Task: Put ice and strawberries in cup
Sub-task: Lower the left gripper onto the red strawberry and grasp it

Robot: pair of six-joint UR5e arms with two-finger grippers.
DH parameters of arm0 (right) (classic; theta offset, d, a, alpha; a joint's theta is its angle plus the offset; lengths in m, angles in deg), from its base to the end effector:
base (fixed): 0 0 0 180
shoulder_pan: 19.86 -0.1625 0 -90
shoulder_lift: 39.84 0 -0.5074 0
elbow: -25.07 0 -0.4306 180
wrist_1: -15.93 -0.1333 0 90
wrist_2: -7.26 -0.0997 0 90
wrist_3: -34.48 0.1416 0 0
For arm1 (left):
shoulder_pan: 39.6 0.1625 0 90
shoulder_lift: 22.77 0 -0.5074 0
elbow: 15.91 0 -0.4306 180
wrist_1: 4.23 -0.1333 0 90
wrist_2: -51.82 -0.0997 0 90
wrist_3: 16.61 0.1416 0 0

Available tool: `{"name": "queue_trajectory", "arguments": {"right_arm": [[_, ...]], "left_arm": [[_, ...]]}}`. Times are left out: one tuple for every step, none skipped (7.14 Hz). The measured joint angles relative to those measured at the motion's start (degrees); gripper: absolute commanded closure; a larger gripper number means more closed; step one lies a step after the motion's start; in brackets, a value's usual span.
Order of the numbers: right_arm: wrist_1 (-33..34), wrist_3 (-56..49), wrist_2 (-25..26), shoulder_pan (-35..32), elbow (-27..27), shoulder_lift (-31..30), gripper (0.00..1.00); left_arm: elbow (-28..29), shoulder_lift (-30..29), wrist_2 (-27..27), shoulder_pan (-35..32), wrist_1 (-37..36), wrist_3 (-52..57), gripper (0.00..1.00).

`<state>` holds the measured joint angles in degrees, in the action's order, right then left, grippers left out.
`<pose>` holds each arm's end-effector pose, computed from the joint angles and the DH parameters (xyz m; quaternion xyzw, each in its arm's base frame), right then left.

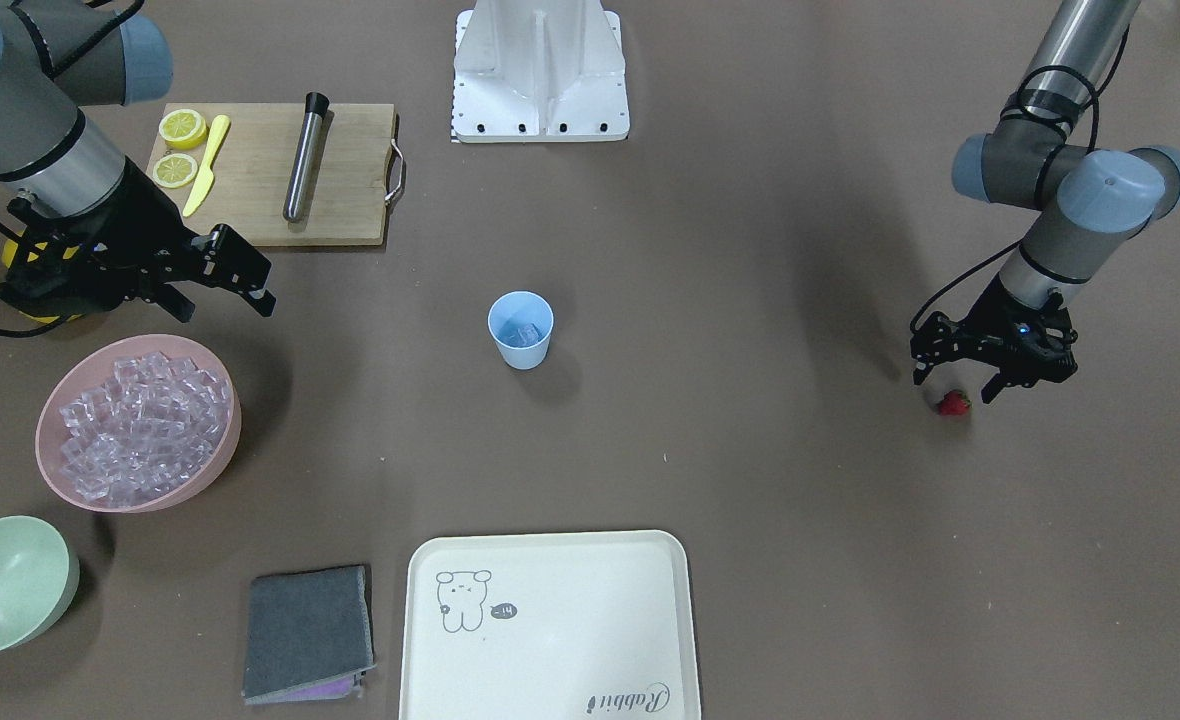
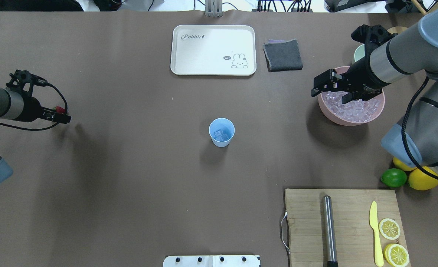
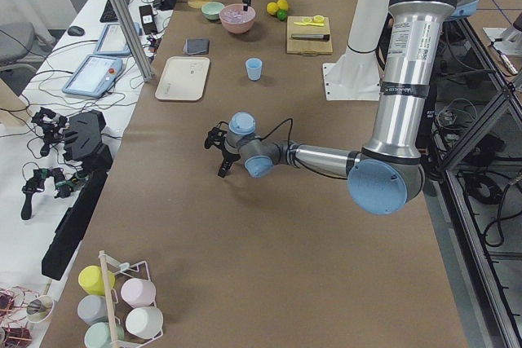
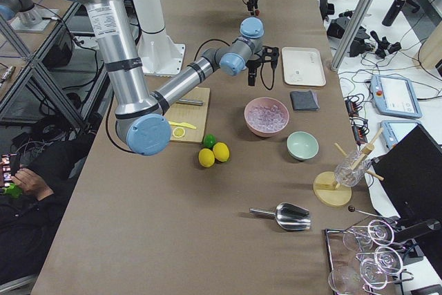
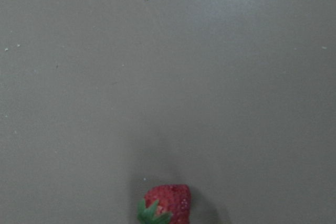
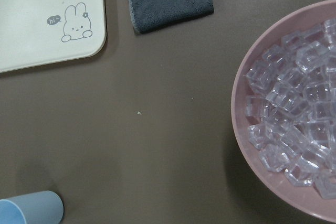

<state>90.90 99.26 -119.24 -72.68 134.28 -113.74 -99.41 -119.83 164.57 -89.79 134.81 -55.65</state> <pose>-0.3497 -0.5422 0.3970 0.0341 -0.4923 0.0757 0.8665 0.3603 -0.5550 0.6706 0.2039 0.3994 0.0887 0.8894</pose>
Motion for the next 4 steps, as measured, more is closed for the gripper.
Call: {"name": "queue_trajectory", "arguments": {"right_arm": [[0.00,0.00,-0.02,0.00,0.02,0.02,0.01],[0.00,0.00,-0.02,0.00,0.03,0.02,0.01],[0.00,-0.02,-0.05,0.00,0.02,0.04,0.01],[0.00,-0.06,-0.05,0.00,-0.05,0.06,0.01]], "left_arm": [[0.13,-0.04,0.00,0.00,0.12,0.02,0.58],[0.14,-0.10,0.01,-0.04,0.14,0.02,0.58],[0.12,-0.15,0.01,-0.16,0.05,0.02,0.68],[0.12,-0.23,-0.01,-0.40,-0.13,0.02,0.75]]}}
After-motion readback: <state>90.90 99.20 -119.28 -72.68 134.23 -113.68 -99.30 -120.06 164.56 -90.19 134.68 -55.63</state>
